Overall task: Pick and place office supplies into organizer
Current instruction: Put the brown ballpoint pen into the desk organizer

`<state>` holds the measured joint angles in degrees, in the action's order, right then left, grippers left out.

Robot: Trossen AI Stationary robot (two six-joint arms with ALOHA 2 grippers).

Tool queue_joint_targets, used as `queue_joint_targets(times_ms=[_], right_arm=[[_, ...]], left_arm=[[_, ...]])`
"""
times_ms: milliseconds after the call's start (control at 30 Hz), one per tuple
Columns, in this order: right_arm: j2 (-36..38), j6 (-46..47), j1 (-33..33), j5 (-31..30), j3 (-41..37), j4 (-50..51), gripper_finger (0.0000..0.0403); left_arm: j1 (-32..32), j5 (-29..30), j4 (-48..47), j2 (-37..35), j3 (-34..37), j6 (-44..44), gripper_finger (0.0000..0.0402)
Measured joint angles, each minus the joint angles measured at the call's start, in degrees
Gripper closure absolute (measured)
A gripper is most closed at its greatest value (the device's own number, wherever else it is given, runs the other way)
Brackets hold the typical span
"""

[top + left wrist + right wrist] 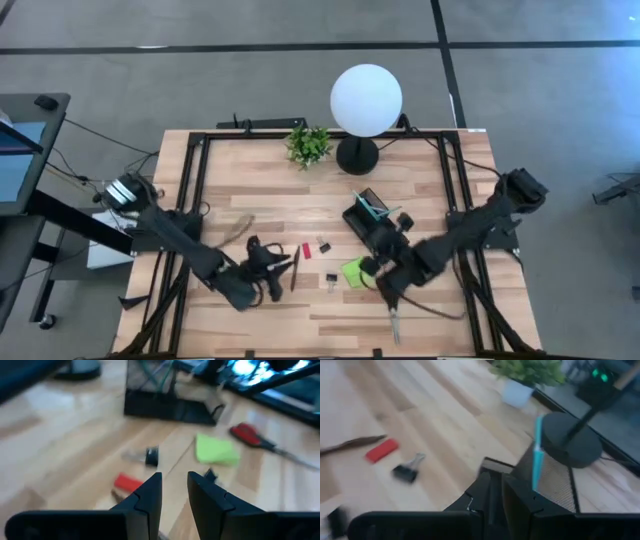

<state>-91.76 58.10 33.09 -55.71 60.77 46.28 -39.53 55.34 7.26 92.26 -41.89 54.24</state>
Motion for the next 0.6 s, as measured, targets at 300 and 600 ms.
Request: queue_joint_targets(times_ms=[300,600], right_arm=[[0.66,-9.46,-3.67,-1.37,0.0,-4.71,0.0367],[1.24,-24.74,-7.59,-2.99,3.04,-13.95,0.0372]], left_arm=[[-1.4,-10.1,-40.36,16.41,-19.88,28.94,0.0315],[-3.39,-8.34,-49.25,22.29,-29.0,38.91,0.0315]])
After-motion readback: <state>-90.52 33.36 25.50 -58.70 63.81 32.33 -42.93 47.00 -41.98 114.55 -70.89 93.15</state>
